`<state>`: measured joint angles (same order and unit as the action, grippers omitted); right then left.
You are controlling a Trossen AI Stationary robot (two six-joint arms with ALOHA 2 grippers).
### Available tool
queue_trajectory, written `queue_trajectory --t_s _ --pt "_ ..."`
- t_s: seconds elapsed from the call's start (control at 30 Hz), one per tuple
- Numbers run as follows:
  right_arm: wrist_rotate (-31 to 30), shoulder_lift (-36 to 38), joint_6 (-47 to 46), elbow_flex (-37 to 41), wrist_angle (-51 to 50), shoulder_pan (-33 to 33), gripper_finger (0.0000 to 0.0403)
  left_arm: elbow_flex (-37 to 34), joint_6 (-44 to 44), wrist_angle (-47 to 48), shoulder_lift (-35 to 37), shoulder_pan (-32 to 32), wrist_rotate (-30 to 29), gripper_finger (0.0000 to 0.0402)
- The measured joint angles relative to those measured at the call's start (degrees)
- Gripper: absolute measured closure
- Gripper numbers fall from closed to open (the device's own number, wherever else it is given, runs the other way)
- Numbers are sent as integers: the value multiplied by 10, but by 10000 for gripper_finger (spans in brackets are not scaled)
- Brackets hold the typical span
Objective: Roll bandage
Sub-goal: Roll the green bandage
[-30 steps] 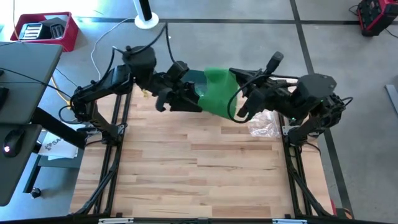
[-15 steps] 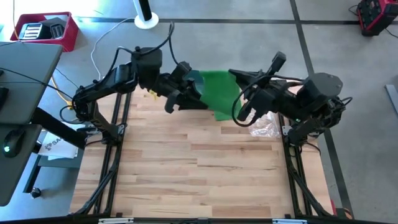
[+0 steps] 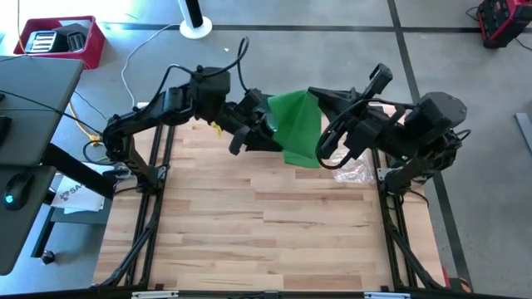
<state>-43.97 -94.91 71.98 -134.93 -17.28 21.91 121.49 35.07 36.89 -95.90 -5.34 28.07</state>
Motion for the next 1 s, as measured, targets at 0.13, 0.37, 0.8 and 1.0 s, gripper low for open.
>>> queue_trajectory --t_s 0.13,0.37,0.8,1.0 --pt "0 0 15 0 9 -8 403 0 0 -16 -10 2 8 201" --pt "-10 -4 -2 0 -50 -47 403 0 11 -73 -30 15 32 161" --pt "-86 7 -243 0 -318 -82 403 -1 7 -85 -23 40 27 158" --pt "-130 39 -354 0 -391 -62 403 -1 3 -63 -1 40 -22 158"
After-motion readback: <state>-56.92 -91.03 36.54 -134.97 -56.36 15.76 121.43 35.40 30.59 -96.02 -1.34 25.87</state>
